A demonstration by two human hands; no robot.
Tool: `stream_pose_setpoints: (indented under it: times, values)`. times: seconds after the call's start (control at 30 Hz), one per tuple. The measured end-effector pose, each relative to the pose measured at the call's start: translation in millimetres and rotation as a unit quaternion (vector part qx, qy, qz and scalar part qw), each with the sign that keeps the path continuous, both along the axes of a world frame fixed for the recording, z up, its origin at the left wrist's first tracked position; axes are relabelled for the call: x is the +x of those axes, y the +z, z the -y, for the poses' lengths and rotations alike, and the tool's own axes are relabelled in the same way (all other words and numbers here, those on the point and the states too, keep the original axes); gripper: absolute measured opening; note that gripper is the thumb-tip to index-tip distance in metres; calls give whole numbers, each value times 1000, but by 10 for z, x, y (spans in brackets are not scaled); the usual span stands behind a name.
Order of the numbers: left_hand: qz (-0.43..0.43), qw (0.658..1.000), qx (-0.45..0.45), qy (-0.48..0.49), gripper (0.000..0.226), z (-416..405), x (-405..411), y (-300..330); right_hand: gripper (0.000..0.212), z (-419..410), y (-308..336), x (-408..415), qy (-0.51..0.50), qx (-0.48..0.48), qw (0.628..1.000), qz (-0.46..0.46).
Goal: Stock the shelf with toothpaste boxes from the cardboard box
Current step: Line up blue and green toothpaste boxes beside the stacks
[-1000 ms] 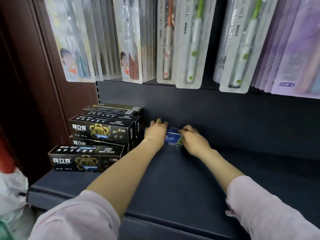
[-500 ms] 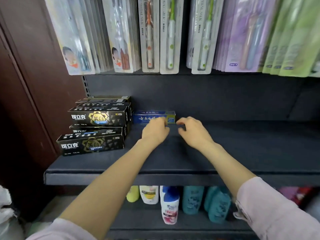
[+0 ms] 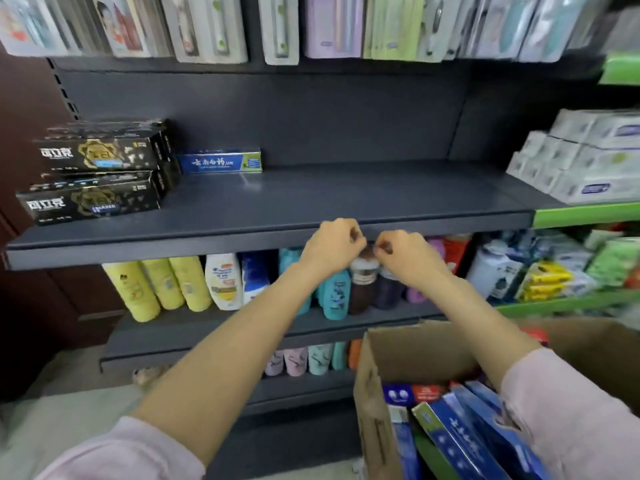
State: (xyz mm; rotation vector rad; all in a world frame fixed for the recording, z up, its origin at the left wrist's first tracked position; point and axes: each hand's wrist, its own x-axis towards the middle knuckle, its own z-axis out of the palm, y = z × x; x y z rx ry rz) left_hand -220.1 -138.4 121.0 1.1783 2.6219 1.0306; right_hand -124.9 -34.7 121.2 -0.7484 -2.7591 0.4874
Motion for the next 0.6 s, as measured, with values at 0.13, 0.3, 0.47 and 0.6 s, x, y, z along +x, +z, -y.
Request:
stream_pose_setpoints:
  times: [0.13, 0.3, 0.47, 0.6]
  values:
    - [41, 998, -52, -12, 13, -377, 608, -508, 25, -380, -543, 677, 14, -26, 997, 75]
    - [101, 990, -101, 15, 20, -741, 1275, -1170, 20, -798, -1177, 1399, 25, -66, 981, 178]
    - [185, 961, -201, 47, 31, -882, 1630, -1764, 26, -1093, -1671, 1752, 46, -95, 966, 237]
    - [265, 927, -253, 83, 38, -979, 1784, -2117, 38, -1098, -2029, 1765, 91, -110, 943, 302]
